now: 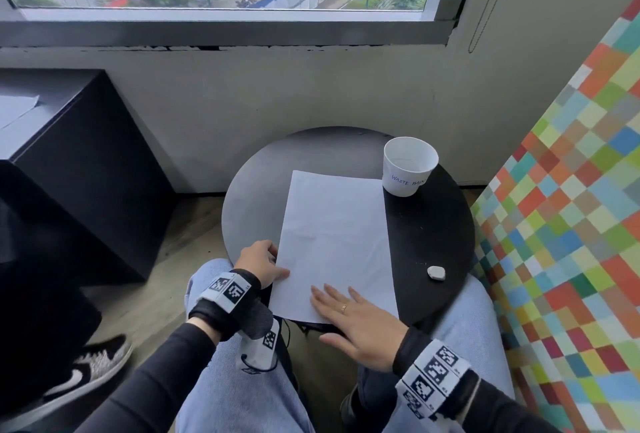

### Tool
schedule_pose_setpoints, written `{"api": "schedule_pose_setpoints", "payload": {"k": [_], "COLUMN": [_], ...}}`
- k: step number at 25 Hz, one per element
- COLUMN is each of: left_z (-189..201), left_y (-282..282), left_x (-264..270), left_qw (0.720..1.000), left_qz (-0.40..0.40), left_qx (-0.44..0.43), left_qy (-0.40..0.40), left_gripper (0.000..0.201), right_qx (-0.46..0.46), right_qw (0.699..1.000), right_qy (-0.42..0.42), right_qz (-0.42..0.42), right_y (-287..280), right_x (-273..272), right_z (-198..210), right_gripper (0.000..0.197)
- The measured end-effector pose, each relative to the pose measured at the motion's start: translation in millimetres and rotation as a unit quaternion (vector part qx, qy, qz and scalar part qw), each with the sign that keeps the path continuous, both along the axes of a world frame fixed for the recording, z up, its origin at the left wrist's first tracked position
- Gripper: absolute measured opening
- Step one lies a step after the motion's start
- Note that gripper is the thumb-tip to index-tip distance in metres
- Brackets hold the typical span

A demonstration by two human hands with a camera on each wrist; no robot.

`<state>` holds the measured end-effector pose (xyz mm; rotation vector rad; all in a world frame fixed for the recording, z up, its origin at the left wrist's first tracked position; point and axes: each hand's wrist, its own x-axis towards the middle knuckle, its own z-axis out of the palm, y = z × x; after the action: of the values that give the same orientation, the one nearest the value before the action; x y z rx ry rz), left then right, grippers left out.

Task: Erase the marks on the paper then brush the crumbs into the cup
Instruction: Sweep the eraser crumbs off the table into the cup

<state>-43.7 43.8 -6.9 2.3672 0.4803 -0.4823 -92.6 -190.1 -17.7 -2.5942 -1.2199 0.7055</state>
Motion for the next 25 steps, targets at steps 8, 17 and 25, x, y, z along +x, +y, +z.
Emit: {"api": "schedule_pose_setpoints", "payload": {"k": [8, 17, 25], "left_z": [-6, -9, -6], "left_y": [0, -1, -3], "left_x": [5, 12, 13], "left_qw": [1.0, 0.999, 0.996], "left_qz": [-0.008, -0.019, -0.028], "left_qx": [0.01, 0.04, 0.07], "left_qy": [0.015, 0.029, 0.04], "left_gripper": [0.033, 0.036, 0.04], "right_qx": [-0.031, -0.033, -0.04], "right_qw": [0.993, 0.987, 0.984], "right_qy": [-0.05, -0.038, -0.026], "right_qz": [-0.104, -0.151, -0.173], "right_y": [-11, 2, -19], "right_x": [27, 36, 37], "right_z": [-3, 0, -11], "right_gripper": [0.105, 0.087, 0.101]}}
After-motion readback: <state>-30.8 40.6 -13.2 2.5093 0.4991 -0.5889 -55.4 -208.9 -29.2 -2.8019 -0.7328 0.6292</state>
